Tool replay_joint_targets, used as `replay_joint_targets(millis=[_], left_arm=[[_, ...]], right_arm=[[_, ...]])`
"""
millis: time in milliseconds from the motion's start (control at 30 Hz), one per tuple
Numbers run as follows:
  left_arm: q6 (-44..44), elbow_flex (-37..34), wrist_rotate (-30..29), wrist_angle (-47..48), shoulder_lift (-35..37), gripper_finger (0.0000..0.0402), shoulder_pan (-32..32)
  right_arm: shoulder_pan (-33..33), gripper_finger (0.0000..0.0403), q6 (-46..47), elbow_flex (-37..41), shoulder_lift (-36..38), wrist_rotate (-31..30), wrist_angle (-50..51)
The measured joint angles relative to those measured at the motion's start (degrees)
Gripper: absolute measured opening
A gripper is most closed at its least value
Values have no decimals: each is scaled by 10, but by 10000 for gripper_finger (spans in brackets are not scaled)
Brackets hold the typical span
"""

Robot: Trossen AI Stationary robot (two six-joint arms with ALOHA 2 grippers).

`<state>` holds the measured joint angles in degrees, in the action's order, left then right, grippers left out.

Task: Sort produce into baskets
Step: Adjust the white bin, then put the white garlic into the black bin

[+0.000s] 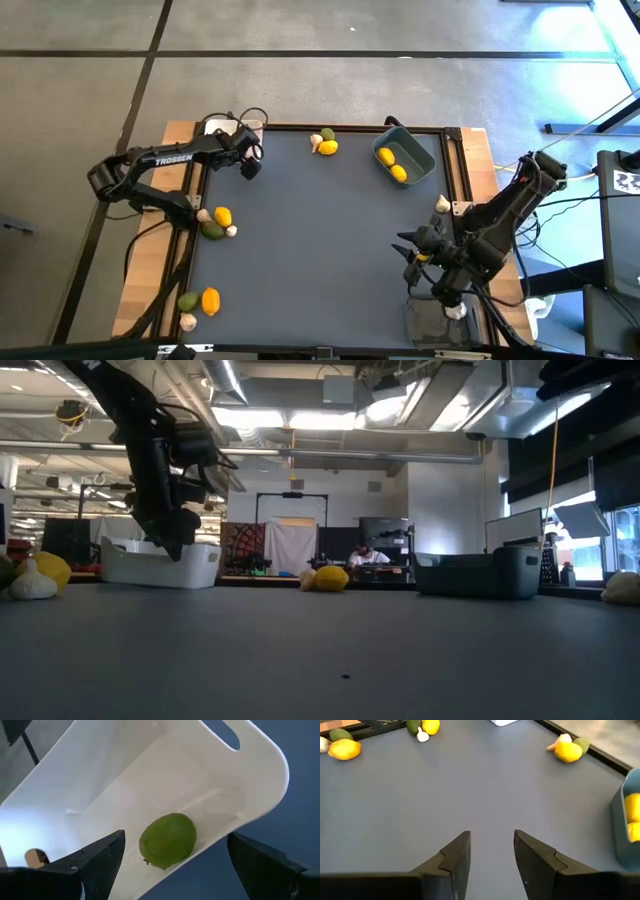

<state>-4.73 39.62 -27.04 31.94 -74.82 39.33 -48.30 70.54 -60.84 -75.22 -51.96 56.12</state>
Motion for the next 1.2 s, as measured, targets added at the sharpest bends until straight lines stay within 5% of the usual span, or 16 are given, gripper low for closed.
replay_joint_targets(millis=[333,567,833,1200], left_arm=[[-22,30,17,17,64,347,-46],[-74,52,114,-9,94,347,-93],[-146,52,139,-85,73,347,-150],[-185,52,144,-164,-1,347,-187]], right_arm=[[38,151,-11,0,0,-1,-1],[42,151,-42,0,-2,-49,-20],[42,151,-53,0,-18,-113,-25],[54,151,-50,0,-50,-121,-28]])
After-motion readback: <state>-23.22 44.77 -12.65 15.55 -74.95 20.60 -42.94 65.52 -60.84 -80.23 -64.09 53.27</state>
